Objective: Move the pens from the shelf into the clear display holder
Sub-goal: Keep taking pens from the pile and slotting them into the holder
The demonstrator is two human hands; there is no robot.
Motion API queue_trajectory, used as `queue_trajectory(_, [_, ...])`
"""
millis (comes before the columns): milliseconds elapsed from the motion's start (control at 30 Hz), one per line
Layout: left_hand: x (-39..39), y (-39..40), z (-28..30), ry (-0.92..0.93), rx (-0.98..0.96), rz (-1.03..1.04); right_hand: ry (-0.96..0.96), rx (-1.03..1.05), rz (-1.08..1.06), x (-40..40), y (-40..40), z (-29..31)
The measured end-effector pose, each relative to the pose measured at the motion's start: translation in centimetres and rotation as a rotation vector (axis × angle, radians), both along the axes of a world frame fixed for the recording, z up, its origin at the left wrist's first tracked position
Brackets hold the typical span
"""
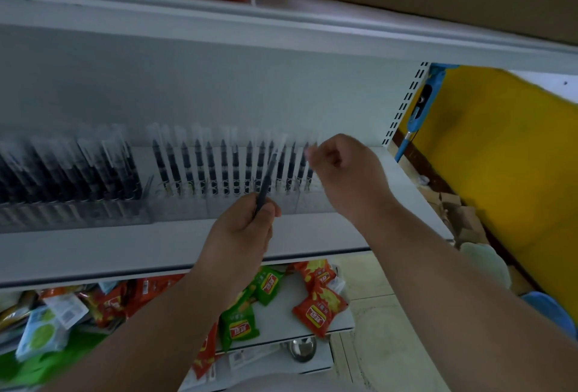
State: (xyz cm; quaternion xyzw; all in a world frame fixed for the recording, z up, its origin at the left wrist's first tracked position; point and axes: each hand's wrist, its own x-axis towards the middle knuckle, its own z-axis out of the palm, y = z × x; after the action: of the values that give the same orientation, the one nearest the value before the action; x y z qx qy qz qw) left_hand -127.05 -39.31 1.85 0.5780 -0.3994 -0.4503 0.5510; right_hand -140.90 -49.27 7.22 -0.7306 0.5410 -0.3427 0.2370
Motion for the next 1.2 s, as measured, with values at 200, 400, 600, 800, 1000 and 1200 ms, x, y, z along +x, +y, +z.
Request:
queue_trajectory(200, [-1.3, -1.5, 0.3, -0.662, -0.194, -0.171, -0.354, 0.245, 0.136, -0.2, 1.1, 0.5])
queue_trajectory(400, [0.2, -3.3, -1.8, -1.303, -0.378, 0.043, -0.271, -0.063, -0.095, -2.8, -1.3, 0.9])
queue_trajectory(600, [0.5, -3.5, -3.8, -1.426, -0.238, -0.024, -0.009, -0.258, -0.078, -3.0, -2.4, 0.2])
queue_trajectory(800, [0.4, -3.6, -3.7, -1.435, -0.261, 0.002, 0.089, -0.334, -0.067, -2.1, -3.0, 0.1])
queue_trajectory(1000, [0.4, -3.8, -4.0, -1.487, -0.306, 0.038, 0.143, -0.345, -0.061, -1.9, -3.4, -0.2])
queue_trajectory(1200, [0.4, -3.9, -4.3, -1.499, -0.365, 0.090, 0.167, -0.231, -0.047, -2.1, -3.8, -2.5])
